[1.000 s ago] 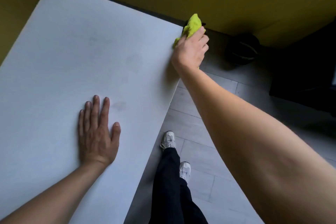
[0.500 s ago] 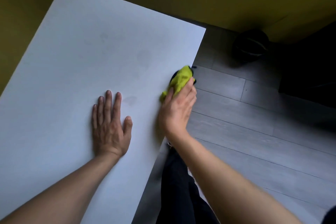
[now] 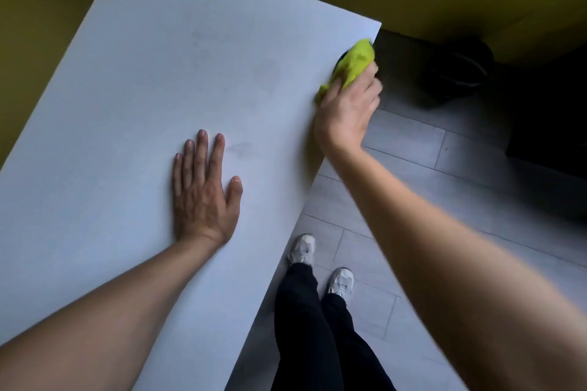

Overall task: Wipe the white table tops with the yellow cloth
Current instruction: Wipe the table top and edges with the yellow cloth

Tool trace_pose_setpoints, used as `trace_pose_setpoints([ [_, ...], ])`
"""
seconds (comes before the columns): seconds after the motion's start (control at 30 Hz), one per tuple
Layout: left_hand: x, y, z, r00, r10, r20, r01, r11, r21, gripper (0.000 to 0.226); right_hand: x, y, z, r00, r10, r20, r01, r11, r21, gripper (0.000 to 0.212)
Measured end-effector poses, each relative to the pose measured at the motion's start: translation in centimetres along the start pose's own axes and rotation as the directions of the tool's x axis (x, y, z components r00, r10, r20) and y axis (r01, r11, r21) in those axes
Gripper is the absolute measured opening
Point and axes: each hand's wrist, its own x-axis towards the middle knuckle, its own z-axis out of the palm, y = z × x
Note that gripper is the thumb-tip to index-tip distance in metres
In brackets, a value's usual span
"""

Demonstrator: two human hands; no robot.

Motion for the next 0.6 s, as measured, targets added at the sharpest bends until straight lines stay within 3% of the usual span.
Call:
trace_pose_setpoints([
  [0.17, -0.1, 0.0, -0.1, 1.000, 0.002, -0.001, -0.002, 1.000, 0.006, 0.074, -15.3, 2.1, -2.3, 0.998, 0.004, 0.067, -0.007, 0.999, 0.043, 0.068],
  [0.27, -0.1, -0.1, -0.1, 1.000, 0.002, 0.010, -0.002, 1.000, 0.014, 0.074, -19.2, 2.5, -3.2, 0.992, 0.019, 0.128, -0.024, 0.999, 0.034, 0.070],
  [0.6, -0.1, -0.1, 0.0, 0.999, -0.020, 0.025, 0.020, 1.000, 0.014, 0.074, -0.9, -0.4, -0.1, 0.999, 0.050, -0.009, -0.051, 0.998, -0.041, 0.063],
])
